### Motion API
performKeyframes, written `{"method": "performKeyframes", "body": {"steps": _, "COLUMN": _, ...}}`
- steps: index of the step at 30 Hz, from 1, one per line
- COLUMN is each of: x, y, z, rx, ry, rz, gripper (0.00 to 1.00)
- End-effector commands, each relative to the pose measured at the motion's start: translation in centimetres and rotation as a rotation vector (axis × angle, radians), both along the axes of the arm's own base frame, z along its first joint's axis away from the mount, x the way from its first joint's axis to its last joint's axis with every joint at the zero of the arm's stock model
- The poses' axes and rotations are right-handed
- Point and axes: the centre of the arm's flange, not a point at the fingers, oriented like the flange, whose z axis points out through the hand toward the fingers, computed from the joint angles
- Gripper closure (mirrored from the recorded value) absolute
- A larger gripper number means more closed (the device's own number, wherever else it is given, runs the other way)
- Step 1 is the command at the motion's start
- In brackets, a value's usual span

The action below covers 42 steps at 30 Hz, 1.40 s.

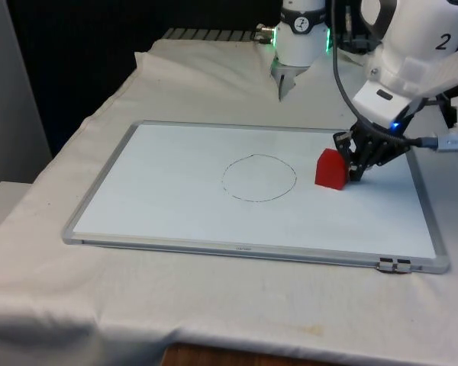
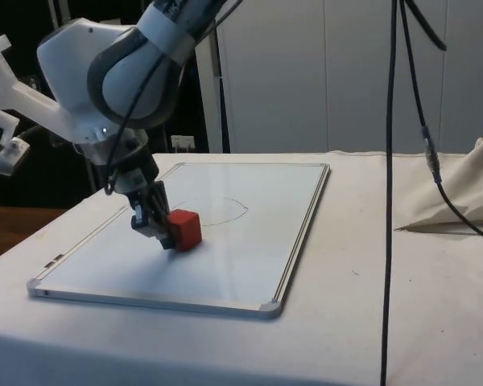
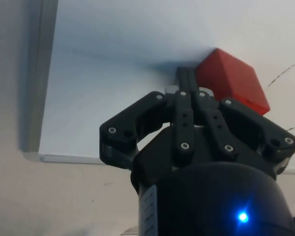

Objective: Push the cube into the marked area.

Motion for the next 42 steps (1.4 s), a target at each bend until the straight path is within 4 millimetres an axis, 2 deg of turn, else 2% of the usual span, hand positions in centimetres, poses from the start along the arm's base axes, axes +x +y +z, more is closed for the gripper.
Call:
{"method": "performKeyframes", "body": {"steps": 1, "x": -0.6, "y": -0.1, "z": 0.1, "rx": 0.000, "ry": -0.009, "rz": 0.008, "gripper": 1.00}}
{"method": "performKeyframes", "body": {"steps": 7, "x": -1.8, "y": -1.2, "z": 0.1, "rx": -0.023, "ry": 0.010, "rz": 0.021, "gripper": 1.00}}
{"method": "performKeyframes", "body": {"steps": 12, "x": -2.1, "y": -2.0, "z": 0.0, "rx": -0.041, "ry": 0.020, "rz": 0.025, "gripper": 1.00}}
{"method": "performKeyframes", "body": {"steps": 26, "x": -2.0, "y": -5.6, "z": -0.5, "rx": -0.102, "ry": 0.039, "rz": 0.021, "gripper": 1.00}}
{"method": "performKeyframes", "body": {"steps": 28, "x": -1.9, "y": -6.6, "z": -0.5, "rx": -0.120, "ry": 0.039, "rz": 0.022, "gripper": 1.00}}
{"method": "performKeyframes", "body": {"steps": 34, "x": -1.7, "y": -8.1, "z": -0.4, "rx": -0.149, "ry": 0.037, "rz": 0.019, "gripper": 1.00}}
{"method": "performKeyframes", "body": {"steps": 35, "x": -1.7, "y": -7.8, "z": -0.5, "rx": -0.143, "ry": 0.039, "rz": 0.017, "gripper": 1.00}}
{"method": "performKeyframes", "body": {"steps": 42, "x": -1.3, "y": -9.9, "z": -0.3, "rx": -0.191, "ry": 0.029, "rz": 0.012, "gripper": 1.00}}
